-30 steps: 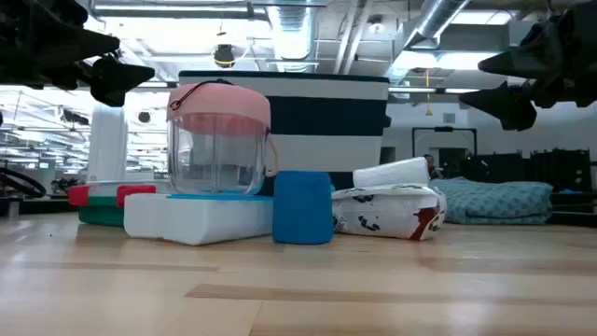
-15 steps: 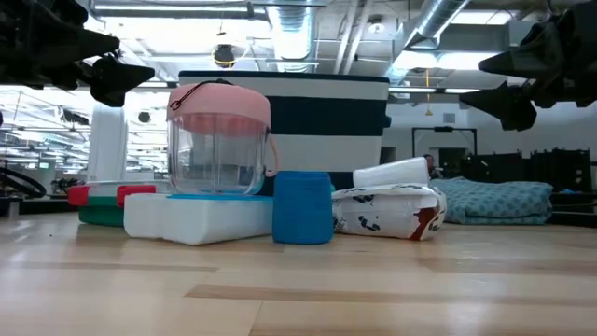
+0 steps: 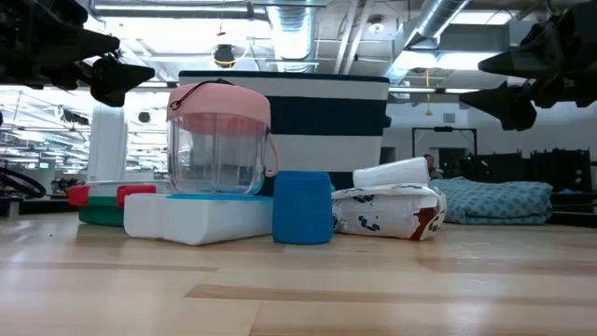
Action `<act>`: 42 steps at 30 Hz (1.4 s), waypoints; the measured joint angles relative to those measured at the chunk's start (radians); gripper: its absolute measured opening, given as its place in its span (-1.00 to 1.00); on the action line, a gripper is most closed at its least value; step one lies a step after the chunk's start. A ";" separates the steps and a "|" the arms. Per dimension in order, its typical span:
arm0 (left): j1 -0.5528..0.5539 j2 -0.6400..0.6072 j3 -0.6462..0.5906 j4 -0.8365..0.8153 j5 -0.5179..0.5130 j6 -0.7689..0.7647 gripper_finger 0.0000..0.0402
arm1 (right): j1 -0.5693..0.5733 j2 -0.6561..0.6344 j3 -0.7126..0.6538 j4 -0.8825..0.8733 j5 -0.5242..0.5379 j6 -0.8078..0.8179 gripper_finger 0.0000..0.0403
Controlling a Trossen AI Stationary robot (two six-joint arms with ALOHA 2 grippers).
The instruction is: Pack medical supplies into shirt
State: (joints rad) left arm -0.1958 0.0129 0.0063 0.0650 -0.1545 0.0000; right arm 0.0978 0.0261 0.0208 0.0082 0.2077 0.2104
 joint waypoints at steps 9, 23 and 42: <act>0.000 0.000 0.000 0.000 0.000 0.003 0.66 | 0.000 0.000 0.000 0.000 0.000 0.000 0.60; 0.000 0.000 0.000 0.000 0.000 0.000 0.66 | 0.000 0.000 0.000 0.000 0.000 0.000 0.60; 0.000 0.000 0.000 0.001 -0.015 0.000 0.66 | 0.000 0.000 0.000 0.000 0.000 0.000 0.60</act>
State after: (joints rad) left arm -0.1959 0.0128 0.0063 0.0658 -0.1699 -0.0001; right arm 0.0976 0.0260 0.0205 0.0082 0.2077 0.2108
